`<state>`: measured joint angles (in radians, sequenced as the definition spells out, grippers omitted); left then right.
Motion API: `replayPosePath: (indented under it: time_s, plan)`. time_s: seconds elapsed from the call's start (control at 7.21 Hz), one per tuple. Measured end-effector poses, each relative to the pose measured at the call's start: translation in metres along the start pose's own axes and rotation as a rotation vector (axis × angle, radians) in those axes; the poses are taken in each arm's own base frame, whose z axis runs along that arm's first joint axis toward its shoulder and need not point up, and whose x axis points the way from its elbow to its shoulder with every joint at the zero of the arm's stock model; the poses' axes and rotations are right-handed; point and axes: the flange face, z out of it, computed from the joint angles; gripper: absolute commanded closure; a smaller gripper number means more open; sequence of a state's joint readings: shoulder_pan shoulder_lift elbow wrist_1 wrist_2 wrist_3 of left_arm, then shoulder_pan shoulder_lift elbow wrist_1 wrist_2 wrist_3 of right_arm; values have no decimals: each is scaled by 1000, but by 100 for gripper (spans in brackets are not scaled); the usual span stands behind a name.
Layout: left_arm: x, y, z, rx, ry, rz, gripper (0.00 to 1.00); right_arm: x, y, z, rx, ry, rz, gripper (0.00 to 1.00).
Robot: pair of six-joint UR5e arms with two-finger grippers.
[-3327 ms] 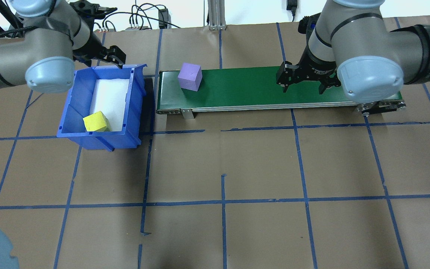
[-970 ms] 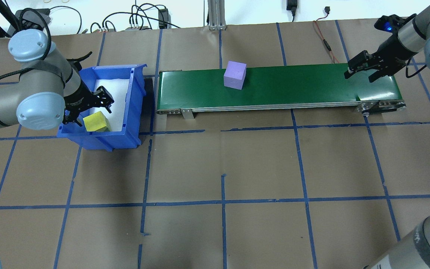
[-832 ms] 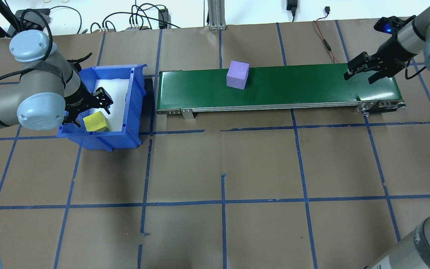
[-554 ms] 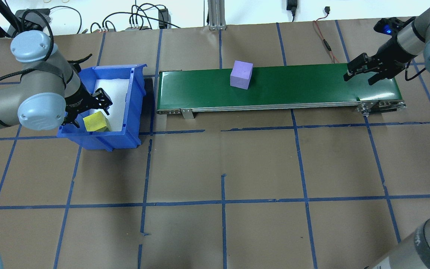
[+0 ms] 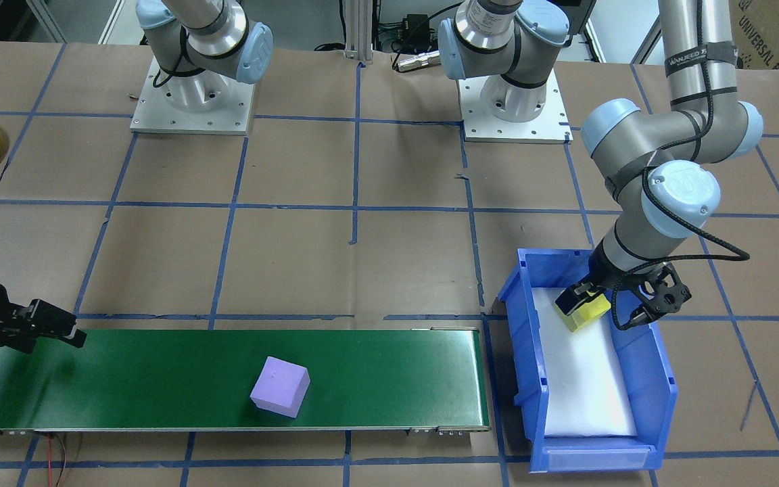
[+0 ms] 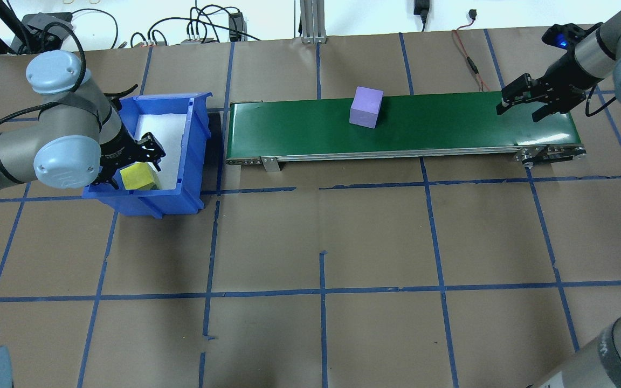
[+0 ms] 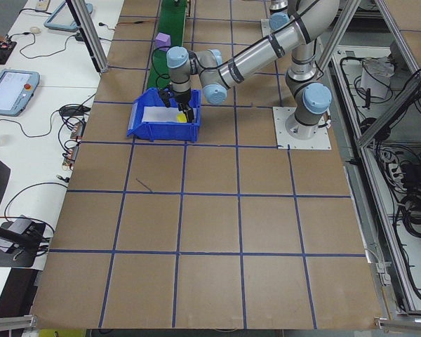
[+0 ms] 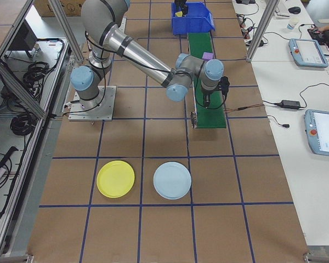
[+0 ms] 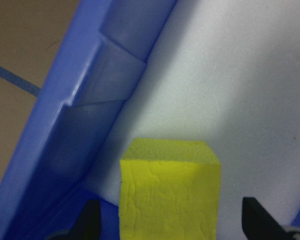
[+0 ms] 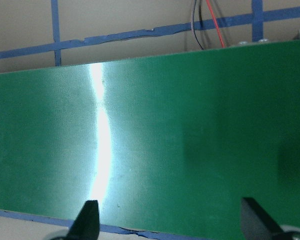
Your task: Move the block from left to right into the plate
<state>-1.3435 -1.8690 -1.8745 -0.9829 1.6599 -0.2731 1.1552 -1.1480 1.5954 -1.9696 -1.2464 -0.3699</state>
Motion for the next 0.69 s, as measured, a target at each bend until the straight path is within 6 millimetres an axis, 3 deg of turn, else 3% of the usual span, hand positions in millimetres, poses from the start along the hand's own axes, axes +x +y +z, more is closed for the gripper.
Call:
replayPosePath:
  time_s: [0.14,0.69]
  plan:
    - [0,0,1,-1,1,1,25,0,-2,0,2,-1,4,0]
    - [1,0,3,-6,7,7,42,7,-20,2,33,10,-43,0]
